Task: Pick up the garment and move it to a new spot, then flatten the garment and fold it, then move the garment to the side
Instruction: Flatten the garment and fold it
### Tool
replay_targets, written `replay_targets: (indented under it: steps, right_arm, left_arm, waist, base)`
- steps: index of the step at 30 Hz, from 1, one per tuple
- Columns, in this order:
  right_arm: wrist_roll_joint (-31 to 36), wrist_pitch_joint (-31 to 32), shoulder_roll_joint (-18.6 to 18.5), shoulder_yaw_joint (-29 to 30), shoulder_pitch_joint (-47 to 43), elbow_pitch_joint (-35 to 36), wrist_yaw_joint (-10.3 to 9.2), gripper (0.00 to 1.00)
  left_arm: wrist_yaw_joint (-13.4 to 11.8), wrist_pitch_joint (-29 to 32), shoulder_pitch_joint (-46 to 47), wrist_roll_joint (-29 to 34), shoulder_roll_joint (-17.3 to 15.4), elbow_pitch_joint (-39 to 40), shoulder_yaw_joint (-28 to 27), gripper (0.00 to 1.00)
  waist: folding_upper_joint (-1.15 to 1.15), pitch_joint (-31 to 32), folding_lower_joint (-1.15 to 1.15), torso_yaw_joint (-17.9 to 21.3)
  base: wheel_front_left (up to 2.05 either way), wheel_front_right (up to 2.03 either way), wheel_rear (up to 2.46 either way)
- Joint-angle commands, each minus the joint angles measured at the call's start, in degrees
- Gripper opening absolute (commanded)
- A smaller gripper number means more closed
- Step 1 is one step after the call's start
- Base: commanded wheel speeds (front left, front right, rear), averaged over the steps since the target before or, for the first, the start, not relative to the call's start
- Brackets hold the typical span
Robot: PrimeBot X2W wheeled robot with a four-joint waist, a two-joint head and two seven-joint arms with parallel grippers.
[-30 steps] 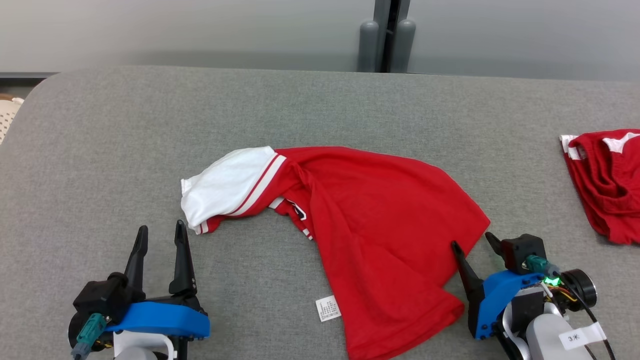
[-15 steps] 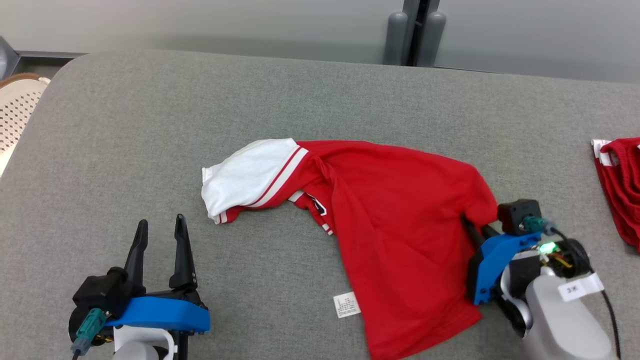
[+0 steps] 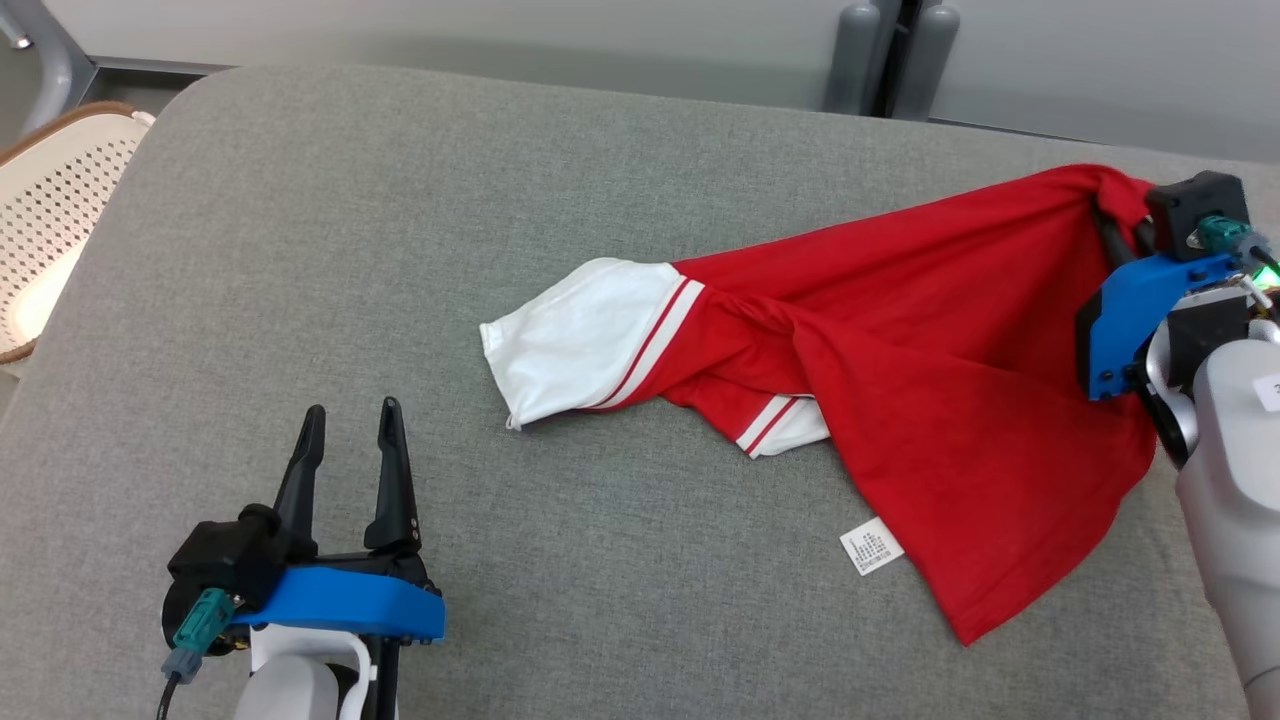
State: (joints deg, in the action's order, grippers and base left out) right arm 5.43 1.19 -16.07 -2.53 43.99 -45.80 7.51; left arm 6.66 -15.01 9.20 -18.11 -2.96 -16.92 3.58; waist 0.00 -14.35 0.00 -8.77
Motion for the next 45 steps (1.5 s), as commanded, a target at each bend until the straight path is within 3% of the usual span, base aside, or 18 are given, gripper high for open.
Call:
replay_targets:
  steps: [1,2,3,4,5,13,19,27,40,41,44,45]
  right_arm:
    - [1.56,-1.43,-0.57,1.26,1.86,-1.23,-0.03,0.00]
    - [2.83,-2.06,-0.58,1.63,2.50,-2.28,-0.03,0.00]
    - [3.54,-2.75,-0.22,2.08,2.99,-3.15,-0.03,0.17]
    - [4.22,-3.55,0.27,2.61,3.38,-4.13,-0.03,0.49]
    - [4.77,-4.51,0.66,2.96,3.79,-4.88,-0.03,1.00]
    - [6.22,-12.82,3.58,5.40,4.03,-8.38,-0.03,1.00]
    - [4.36,-15.83,5.73,2.84,1.34,-6.55,-0.02,1.00]
    - [-2.82,-16.43,7.74,-6.49,-5.55,4.58,-0.02,1.00]
    - [-7.53,-15.03,6.30,-10.80,-13.04,15.28,-0.02,1.00]
    - [-7.58,-14.86,6.26,-10.80,-13.36,15.79,-0.02,1.00]
    - [-7.54,-14.40,6.36,-10.40,-14.38,17.25,-0.02,1.00]
    - [-7.45,-14.24,6.33,-10.21,-14.73,17.72,-0.02,1.00]
  left_arm:
    - [0.03,-0.23,0.68,-0.21,0.09,0.09,0.30,1.00]
    - [-0.04,-0.23,0.80,-0.33,0.10,0.08,0.50,1.00]
    - [-0.10,-0.23,0.91,-0.42,0.10,0.04,0.64,1.00]
    - [-0.20,-0.23,0.99,-0.49,0.10,-0.05,0.84,1.00]
    - [-0.28,-0.23,1.04,-0.43,0.10,-0.14,1.02,1.00]
    - [-0.01,-0.23,1.99,-0.41,-0.06,-2.00,2.45,1.00]
    - [0.43,4.43,6.72,-0.48,-3.12,-6.78,4.33,1.00]
    - [0.69,17.56,18.44,-3.70,-8.05,-19.20,3.72,1.00]
    - [0.96,25.04,21.38,-5.86,-10.25,-27.32,8.62,1.00]
    - [0.97,25.11,21.31,-6.12,-10.35,-27.40,9.18,0.91]
    - [0.99,24.09,21.35,-6.75,-10.91,-26.70,11.20,0.06]
    - [0.99,23.63,21.35,-7.03,-11.11,-26.35,11.84,0.00]
  waist:
    - [0.00,-0.36,0.00,-0.46]
    - [0.00,-0.45,0.00,-0.64]
    - [0.00,-0.52,0.00,-0.78]
    - [0.00,-0.54,0.00,-0.91]
    - [0.00,-0.56,0.00,-0.99]
    - [0.00,0.56,0.00,0.56]
    - [0.00,1.42,0.00,3.23]
    - [0.00,-0.50,0.00,8.47]
    - [0.00,-1.76,0.00,12.81]
    - [0.00,-1.79,0.00,12.97]
    - [0.00,-1.76,0.00,13.31]
    - [0.00,-1.71,0.00,13.33]
  base:
    - [0.00,0.00,0.00]
    - [0.00,0.00,0.00]
    - [0.00,0.00,0.00]
    - [0.00,0.00,0.00]
    - [0.00,0.00,0.00]
    - [0.00,0.00,0.00]
    - [0.00,0.00,0.00]
    - [0.00,0.00,0.00]
    - [0.00,0.00,0.00]
    - [0.00,0.00,0.00]
    - [0.00,0.00,0.00]
    - [0.00,0.00,0.00]
